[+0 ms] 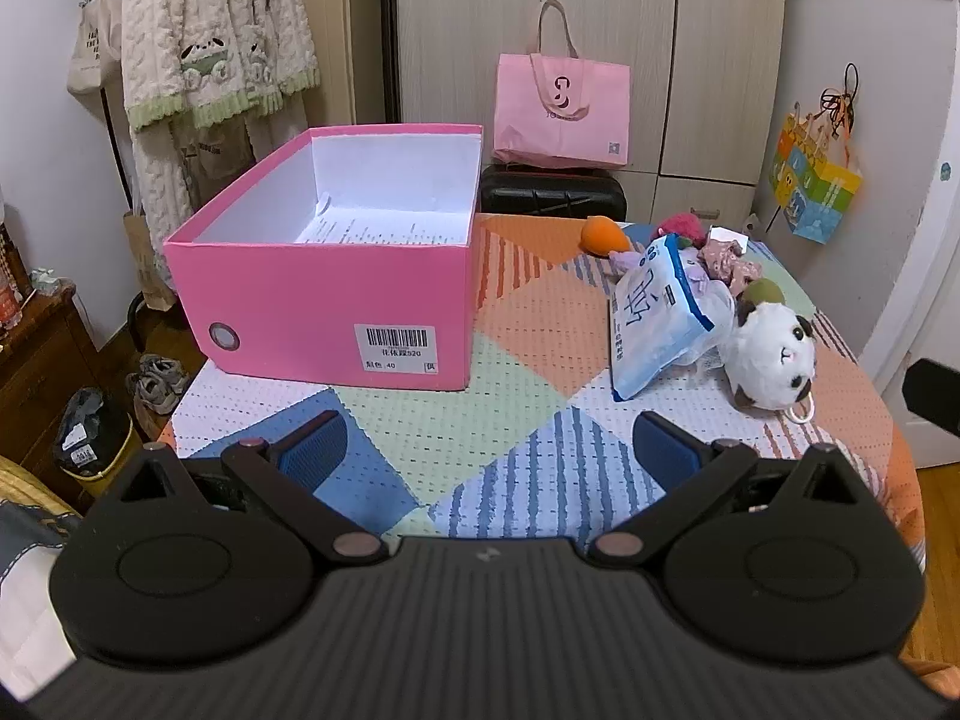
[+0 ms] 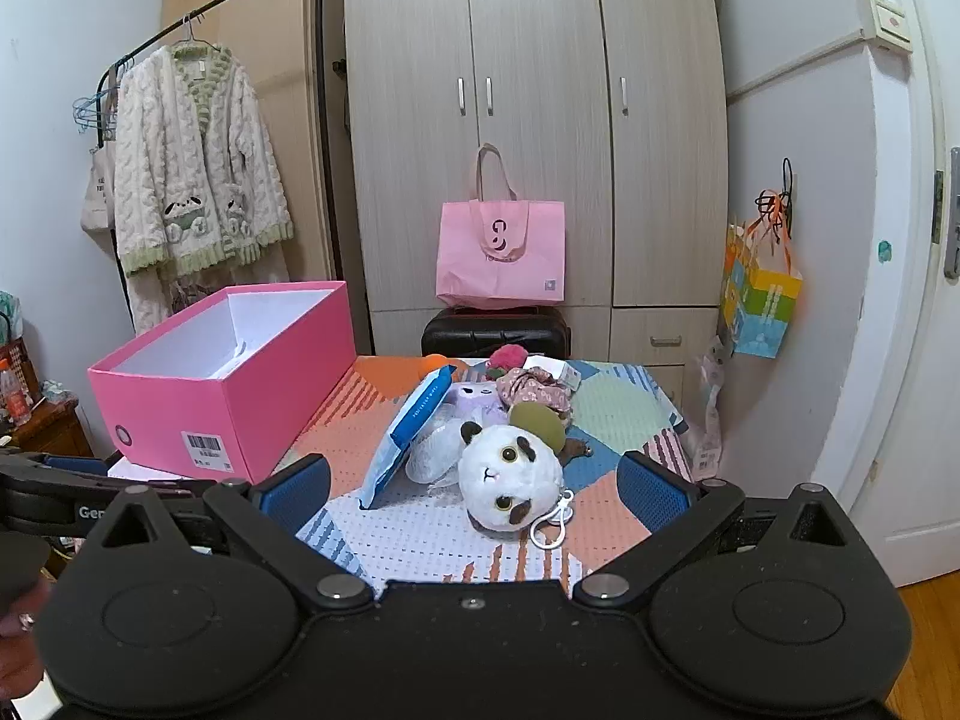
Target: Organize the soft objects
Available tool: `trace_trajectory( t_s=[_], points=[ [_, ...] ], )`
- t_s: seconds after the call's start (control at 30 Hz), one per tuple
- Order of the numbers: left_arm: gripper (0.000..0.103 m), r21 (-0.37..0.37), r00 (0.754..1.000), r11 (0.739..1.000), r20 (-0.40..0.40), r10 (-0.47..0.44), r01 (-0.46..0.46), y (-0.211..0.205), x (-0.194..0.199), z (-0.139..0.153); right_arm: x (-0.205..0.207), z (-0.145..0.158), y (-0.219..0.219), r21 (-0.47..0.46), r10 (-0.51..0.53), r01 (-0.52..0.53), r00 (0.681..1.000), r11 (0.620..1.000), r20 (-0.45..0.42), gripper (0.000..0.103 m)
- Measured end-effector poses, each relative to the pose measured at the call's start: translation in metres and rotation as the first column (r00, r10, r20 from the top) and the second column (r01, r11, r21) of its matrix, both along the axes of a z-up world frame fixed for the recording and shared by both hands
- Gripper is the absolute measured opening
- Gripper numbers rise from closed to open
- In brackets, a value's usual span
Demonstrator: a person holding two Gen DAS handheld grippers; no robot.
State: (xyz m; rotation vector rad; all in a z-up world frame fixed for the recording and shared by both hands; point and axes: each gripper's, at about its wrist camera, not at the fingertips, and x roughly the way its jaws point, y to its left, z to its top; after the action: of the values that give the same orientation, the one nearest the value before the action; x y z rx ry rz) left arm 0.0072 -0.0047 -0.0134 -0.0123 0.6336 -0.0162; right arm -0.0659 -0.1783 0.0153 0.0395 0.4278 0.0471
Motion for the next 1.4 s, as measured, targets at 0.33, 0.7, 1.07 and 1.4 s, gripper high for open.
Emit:
trace_trajectory(
  t_s=[0.33, 0.7, 1.07, 1.4],
  points=[
    [0.103, 0.003, 1.000, 1.000, 0.008, -0.004, 0.004, 0.000, -0.003, -0.002, 0.002, -0.003, 0.002, -0.006, 0.000, 0.000, 1.000, 1.000, -0.013, 0.103],
    [0.103, 0.014, 0.991, 0.999, 0.125, -0.046, 0.045, 0.001, -0.019, 0.005, 0.002, -0.003, 0.000, -0.003, -0.013, 0.013, 1.000, 1.000, -0.016, 0.103],
    [0.103, -0.009, 0.968, 1.000, 0.252, -0.023, 0.026, 0.012, -0.033, 0.004, -0.002, -0.010, -0.001, -0.014, -0.054, 0.054, 0.999, 0.998, -0.009, 0.103],
    [0.103, 0.008, 0.973, 0.999, 0.227, -0.036, 0.035, 0.009, -0.035, -0.001, -0.005, -0.011, 0.000, -0.018, -0.053, 0.053, 0.999, 0.998, -0.005, 0.103]
  ],
)
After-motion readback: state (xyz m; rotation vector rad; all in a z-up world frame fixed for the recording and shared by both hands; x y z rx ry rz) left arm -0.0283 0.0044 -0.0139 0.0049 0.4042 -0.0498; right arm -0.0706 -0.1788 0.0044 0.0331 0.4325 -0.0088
